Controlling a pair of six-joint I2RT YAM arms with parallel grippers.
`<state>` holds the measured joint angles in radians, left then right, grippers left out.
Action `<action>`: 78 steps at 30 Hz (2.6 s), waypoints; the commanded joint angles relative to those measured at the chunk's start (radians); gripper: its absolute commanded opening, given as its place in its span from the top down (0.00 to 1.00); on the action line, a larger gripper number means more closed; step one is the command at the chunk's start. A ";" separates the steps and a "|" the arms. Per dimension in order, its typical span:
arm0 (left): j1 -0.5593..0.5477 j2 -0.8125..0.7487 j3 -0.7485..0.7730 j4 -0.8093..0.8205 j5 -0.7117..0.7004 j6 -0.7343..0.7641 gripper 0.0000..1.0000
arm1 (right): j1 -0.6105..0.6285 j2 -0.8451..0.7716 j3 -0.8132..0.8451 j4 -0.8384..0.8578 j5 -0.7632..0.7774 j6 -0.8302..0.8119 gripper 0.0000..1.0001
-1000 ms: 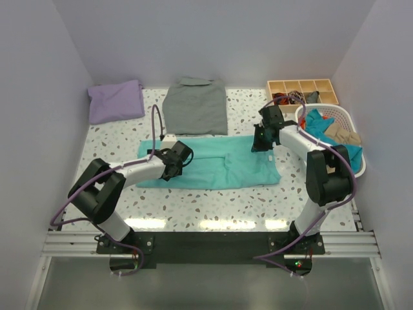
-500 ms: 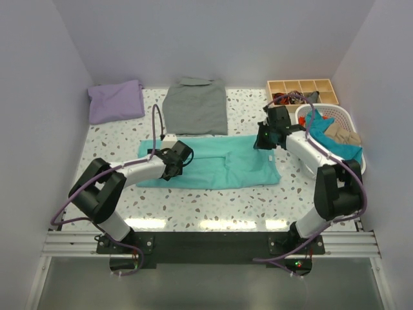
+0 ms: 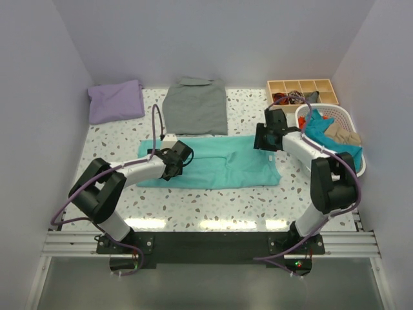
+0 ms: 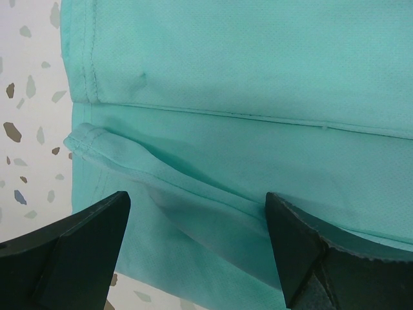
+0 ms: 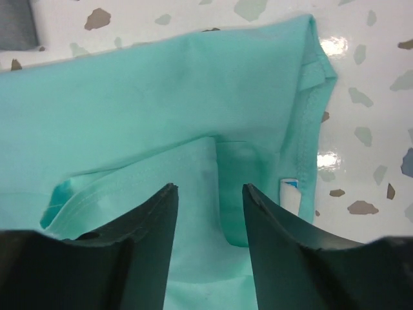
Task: Fold and stack the t-shirts
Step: Fold the tshirt
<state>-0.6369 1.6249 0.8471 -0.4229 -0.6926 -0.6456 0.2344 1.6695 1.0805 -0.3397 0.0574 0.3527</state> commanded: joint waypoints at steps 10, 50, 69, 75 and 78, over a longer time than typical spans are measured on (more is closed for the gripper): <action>0.005 -0.132 0.058 0.004 -0.041 0.035 0.09 | 0.008 -0.151 0.073 -0.081 -0.097 -0.017 0.46; -0.222 0.083 -0.097 0.035 0.490 -0.095 0.14 | 0.023 0.418 0.447 -0.266 -0.004 0.042 0.48; -0.601 -0.154 -0.140 -0.196 0.538 -0.322 0.14 | 0.066 0.627 0.900 -0.421 -0.140 -0.153 0.48; -0.465 -0.168 0.041 -0.321 0.210 -0.224 0.08 | 0.065 0.393 0.816 -0.357 -0.042 -0.193 0.45; -0.358 -0.168 0.102 -0.277 0.118 -0.106 0.08 | 0.065 0.296 0.736 -0.354 0.056 -0.190 0.45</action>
<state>-1.1233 1.4624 0.8417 -0.6590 -0.3882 -0.8783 0.3027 2.1918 1.8706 -0.7345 -0.0074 0.1925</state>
